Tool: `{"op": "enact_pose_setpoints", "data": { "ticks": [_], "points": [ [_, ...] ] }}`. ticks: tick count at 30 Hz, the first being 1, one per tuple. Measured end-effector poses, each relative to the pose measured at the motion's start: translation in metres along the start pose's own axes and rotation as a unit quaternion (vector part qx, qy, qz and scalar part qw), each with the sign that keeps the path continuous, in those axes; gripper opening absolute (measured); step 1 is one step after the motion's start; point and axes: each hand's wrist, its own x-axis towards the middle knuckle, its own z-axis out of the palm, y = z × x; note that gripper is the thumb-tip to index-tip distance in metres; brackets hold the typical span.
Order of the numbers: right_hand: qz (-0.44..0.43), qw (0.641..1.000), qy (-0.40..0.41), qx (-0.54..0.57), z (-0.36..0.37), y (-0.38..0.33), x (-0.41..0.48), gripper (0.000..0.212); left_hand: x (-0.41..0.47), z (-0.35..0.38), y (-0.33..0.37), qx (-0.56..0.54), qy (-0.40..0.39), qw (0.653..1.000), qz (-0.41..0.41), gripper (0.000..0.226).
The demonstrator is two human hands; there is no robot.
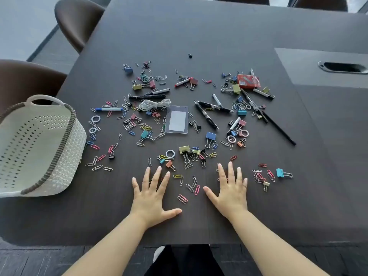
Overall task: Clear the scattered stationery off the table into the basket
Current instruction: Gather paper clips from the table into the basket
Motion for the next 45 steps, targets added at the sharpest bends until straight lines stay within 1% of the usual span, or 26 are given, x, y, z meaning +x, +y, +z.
{"op": "enact_pose_setpoints", "data": {
  "ticks": [2,5,8,9,12,15,17,19,21,22,23,25,29,33,35,37,40,42,45],
  "points": [
    [0.0,1.0,0.007,-0.015,0.003,-0.002,0.005,0.094,0.01,-0.001,0.004,-0.003,-0.005,1.0,-0.011,0.11],
    [-0.002,0.999,0.034,-0.011,-0.001,-0.006,0.027,0.092,0.034,-0.004,0.01,-0.01,0.018,1.0,-0.023,0.115],
    [-0.015,0.999,0.047,-0.012,-0.009,-0.008,0.058,0.088,0.064,-0.006,0.012,-0.021,-0.006,0.999,-0.028,0.11],
    [-0.023,0.998,0.054,-0.012,-0.012,-0.008,0.068,0.087,0.072,-0.007,0.012,-0.038,0.005,0.999,-0.027,0.107],
    [-0.076,0.995,0.064,-0.021,-0.021,-0.007,0.093,0.082,0.096,-0.009,0.012,-0.065,0.045,0.997,-0.006,0.092],
    [-0.13,0.99,0.052,-0.035,-0.028,-0.006,0.113,0.076,0.115,-0.011,0.01,-0.032,0.032,0.998,0.053,0.072],
    [-0.141,0.988,0.056,-0.038,-0.029,-0.006,0.121,0.073,0.12,-0.013,0.009,-0.024,0.052,0.995,0.085,0.058],
    [-0.141,0.985,0.099,-0.014,-0.027,-0.005,0.124,0.065,0.119,-0.009,0.007,-0.045,0.105,0.989,0.094,0.043],
    [-0.154,0.973,0.174,0.013,-0.023,-0.002,0.125,0.048,0.116,-0.003,0.006,-0.06,0.146,0.985,0.076,0.035],
    [-0.156,0.965,0.209,0.021,-0.021,-0.001,0.124,0.041,0.115,-0.004,0.007,-0.067,0.159,0.983,0.06,0.034],
    [-0.155,0.961,0.227,0.025,-0.019,-0.001,0.124,0.037,0.115,-0.005,0.008,-0.076,0.166,0.982,0.043,0.035],
    [-0.15,0.959,0.237,0.03,-0.02,-0.002,0.125,0.035,0.116,-0.008,0.009,-0.089,0.166,0.982,0.013,0.039],
    [-0.134,0.965,0.226,0.016,-0.021,-0.002,0.126,0.04,0.114,-0.011,0.012,-0.083,0.175,0.981,-0.016,0.044],
    [-0.129,0.967,0.217,0.024,-0.018,-0.001,0.128,0.053,0.112,-0.009,0.012,-0.085,0.209,0.974,-0.028,0.042],
    [-0.124,0.965,0.229,0.037,-0.016,0.0,0.129,0.052,0.11,-0.007,0.012,-0.087,0.226,0.97,-0.023,0.041],
    [-0.15,0.954,0.258,0.039,-0.015,0.001,0.13,0.043,0.108,-0.006,0.013,-0.084,0.236,0.968,-0.019,0.038],
    [-0.216,0.926,0.31,0.024,-0.011,0.005,0.129,0.028,0.106,-0.007,0.015,-0.081,0.241,0.967,-0.015,0.036],
    [-0.238,0.915,0.326,0.007,-0.009,0.006,0.129,0.025,0.105,-0.006,0.016,-0.067,0.249,0.966,-0.009,0.039],
    [-0.254,0.909,0.331,-0.014,-0.009,0.005,0.131,0.027,0.104,-0.004,0.016,-0.059,0.27,0.961,-0.004,0.041]
  ]
}}
